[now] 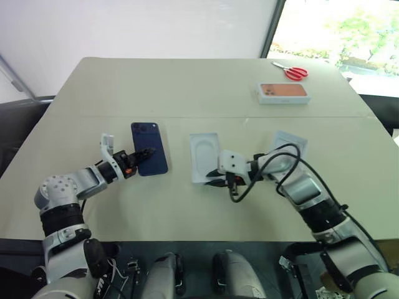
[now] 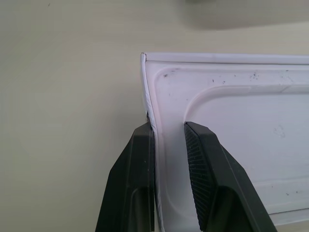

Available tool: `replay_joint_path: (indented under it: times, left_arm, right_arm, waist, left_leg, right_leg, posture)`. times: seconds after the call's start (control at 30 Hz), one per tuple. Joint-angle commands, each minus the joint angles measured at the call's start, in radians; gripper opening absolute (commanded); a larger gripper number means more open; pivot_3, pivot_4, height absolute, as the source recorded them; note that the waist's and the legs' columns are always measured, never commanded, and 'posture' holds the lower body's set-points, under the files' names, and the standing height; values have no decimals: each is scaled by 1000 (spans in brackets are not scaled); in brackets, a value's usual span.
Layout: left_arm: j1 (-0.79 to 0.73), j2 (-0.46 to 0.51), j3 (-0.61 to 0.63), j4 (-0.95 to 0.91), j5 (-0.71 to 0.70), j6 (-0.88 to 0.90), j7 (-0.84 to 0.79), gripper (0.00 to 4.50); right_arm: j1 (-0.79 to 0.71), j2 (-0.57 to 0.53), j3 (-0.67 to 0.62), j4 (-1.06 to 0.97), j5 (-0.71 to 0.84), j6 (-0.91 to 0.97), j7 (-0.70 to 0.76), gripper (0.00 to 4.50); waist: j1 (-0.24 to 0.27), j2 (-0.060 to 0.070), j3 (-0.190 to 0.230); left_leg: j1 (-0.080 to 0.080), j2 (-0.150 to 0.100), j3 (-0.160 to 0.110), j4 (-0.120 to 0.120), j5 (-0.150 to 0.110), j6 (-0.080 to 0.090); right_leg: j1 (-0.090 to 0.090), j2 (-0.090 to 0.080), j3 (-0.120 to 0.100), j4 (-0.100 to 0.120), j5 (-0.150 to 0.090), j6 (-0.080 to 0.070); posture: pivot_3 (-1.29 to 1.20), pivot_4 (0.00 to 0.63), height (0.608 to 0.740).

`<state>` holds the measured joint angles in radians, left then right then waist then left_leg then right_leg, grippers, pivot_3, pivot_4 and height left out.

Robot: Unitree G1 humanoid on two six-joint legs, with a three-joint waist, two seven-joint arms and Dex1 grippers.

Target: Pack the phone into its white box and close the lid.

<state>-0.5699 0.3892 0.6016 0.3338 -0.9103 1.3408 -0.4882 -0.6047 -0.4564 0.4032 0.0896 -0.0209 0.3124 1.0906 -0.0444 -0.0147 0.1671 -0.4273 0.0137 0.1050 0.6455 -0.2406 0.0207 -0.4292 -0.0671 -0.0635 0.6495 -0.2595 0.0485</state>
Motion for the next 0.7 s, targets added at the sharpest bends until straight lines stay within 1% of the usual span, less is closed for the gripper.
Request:
replay_joint_path:
  times: [0.03,0.13,0.2,0.3,0.4,0.5,0.63,0.7]
  left_arm:
    - [-92,13,49,-18,-77,10,14,0]
    - [-144,19,59,-9,-93,27,41,0]
    - [-160,14,59,-9,-98,32,57,0]
    - [-161,5,55,-16,-107,36,65,0]
    - [-150,-11,44,-16,-101,33,72,0]
    - [-141,-23,28,-20,-97,36,70,0]
    - [-151,-42,-19,8,-64,-4,59,0]
    - [-161,-61,-54,20,-52,-17,53,0]
  right_arm:
    - [-34,74,42,37,-31,-3,-51,901]
    - [-46,134,54,78,-48,21,-90,901]
    - [-52,151,54,104,-57,30,-100,901]
    - [-75,162,24,135,-38,51,-98,901]
    - [-91,165,6,130,-15,54,-81,1860]
    - [-81,143,5,82,10,53,-36,3253]
    - [-93,120,-108,12,121,141,-20,3253]
    - [-88,68,-161,-35,169,174,7,3253]
  waist:
    - [1,-1,0]
    - [-1,-1,0]
    - [-4,-1,0]
    - [-7,-1,0]
    - [-1,-1,0]
    - [4,-2,0]
    - [8,-3,1]
    - [14,-3,1]
  left_leg:
    - [0,0,0,0,0,0]
    - [0,0,0,0,0,-1]
    - [1,0,0,0,2,-4]
    - [2,0,0,0,3,-5]
    - [2,0,0,0,3,-5]
    - [1,0,0,0,3,-5]
    - [0,0,0,1,3,-5]
    - [0,0,0,1,3,-5]
  right_leg:
    - [0,0,0,0,0,0]
    - [0,0,0,0,0,0]
    - [1,0,0,0,0,0]
    - [1,0,0,1,0,0]
    - [1,1,0,2,0,0]
    - [1,1,-1,1,0,0]
    - [1,1,-1,0,0,0]
    - [1,1,-1,0,0,0]
  posture:
    - [0,150,740]
    - [0,150,740]
    - [0,150,740]
    - [0,150,740]
    - [0,150,740]
    - [0,150,740]
    - [0,150,740]
    - [0,150,740]
